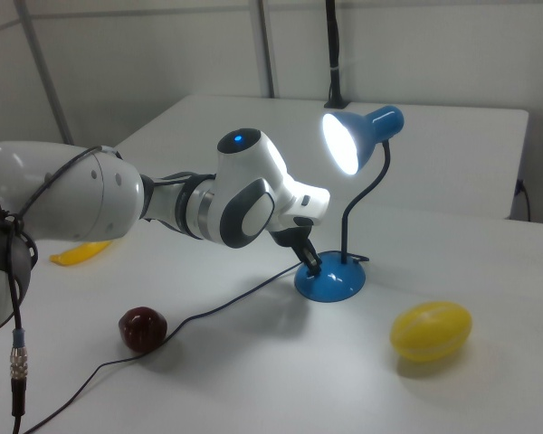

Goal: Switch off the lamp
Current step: 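Press down on the switch on the blue lamp base with the gripper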

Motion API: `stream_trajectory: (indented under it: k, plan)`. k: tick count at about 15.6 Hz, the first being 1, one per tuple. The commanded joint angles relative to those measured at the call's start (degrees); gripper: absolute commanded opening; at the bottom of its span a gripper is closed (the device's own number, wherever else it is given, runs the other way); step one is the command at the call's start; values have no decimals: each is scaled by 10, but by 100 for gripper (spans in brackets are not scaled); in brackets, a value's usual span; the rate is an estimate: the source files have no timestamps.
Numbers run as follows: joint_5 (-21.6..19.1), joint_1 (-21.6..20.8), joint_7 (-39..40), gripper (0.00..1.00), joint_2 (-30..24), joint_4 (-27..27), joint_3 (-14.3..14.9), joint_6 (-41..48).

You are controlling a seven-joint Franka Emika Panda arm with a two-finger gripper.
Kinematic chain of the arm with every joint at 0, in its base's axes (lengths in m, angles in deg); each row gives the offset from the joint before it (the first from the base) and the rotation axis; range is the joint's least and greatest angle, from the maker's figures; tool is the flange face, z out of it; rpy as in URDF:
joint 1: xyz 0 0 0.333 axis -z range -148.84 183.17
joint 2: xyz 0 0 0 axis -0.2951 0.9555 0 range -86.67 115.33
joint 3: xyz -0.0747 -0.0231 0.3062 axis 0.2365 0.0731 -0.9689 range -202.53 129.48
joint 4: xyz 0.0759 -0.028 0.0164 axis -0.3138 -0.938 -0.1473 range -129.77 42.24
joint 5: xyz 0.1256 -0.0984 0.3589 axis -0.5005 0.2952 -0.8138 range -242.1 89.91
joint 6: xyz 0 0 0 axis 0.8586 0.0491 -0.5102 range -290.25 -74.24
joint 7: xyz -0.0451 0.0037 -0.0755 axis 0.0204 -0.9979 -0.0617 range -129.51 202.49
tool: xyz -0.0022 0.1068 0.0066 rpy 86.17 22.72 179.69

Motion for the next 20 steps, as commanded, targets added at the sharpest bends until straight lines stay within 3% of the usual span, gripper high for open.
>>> stream_trajectory:
  k: [1, 20]
  plan:
    - [14, -10, -18, 0, 4, 4, 7, -11]
    - [27, -29, -27, 0, 20, -18, 10, -4]
